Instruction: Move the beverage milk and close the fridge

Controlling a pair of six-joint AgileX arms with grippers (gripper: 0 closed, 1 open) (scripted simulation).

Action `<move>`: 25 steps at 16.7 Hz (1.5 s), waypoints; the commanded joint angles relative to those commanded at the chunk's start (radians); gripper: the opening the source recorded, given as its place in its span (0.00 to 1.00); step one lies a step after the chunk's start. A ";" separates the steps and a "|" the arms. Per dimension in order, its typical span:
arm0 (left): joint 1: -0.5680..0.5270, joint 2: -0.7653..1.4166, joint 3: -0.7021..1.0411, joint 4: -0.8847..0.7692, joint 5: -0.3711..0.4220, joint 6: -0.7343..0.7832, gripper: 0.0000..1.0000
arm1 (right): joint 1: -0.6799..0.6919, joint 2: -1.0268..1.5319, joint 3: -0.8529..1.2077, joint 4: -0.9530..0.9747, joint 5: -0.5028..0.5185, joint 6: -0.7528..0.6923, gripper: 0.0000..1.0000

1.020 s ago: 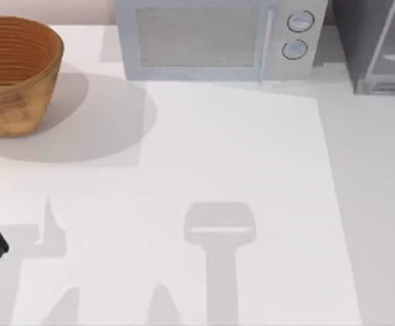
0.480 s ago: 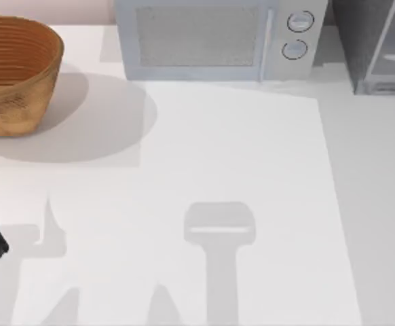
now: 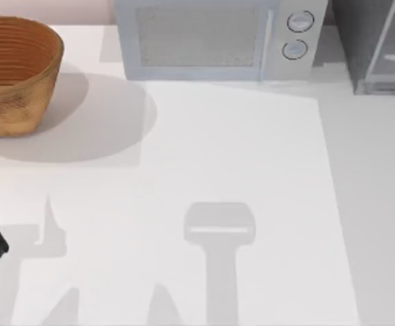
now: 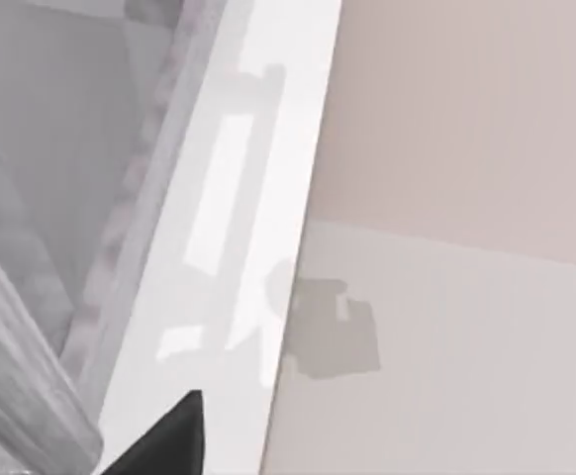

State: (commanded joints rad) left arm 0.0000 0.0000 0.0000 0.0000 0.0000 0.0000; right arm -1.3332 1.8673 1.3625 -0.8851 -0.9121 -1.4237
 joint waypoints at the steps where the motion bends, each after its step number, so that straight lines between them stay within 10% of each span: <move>1: 0.000 0.000 0.000 0.000 0.000 0.000 1.00 | 0.056 0.001 -0.001 0.082 0.011 0.092 1.00; 10: 0.000 0.000 0.000 0.000 0.000 0.000 1.00 | 0.384 -0.028 -0.050 0.557 0.137 0.727 1.00; 19: 0.000 0.000 0.000 0.000 0.000 0.000 1.00 | 0.406 -0.028 -0.062 0.582 0.164 0.783 1.00; 25: 0.000 0.000 0.000 0.000 0.000 0.000 1.00 | 0.692 -0.056 -0.166 0.676 0.379 0.986 1.00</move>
State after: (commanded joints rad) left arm 0.0000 0.0000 0.0000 0.0000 0.0000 0.0000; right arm -0.6417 1.8117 1.1967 -0.2095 -0.5332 -0.4377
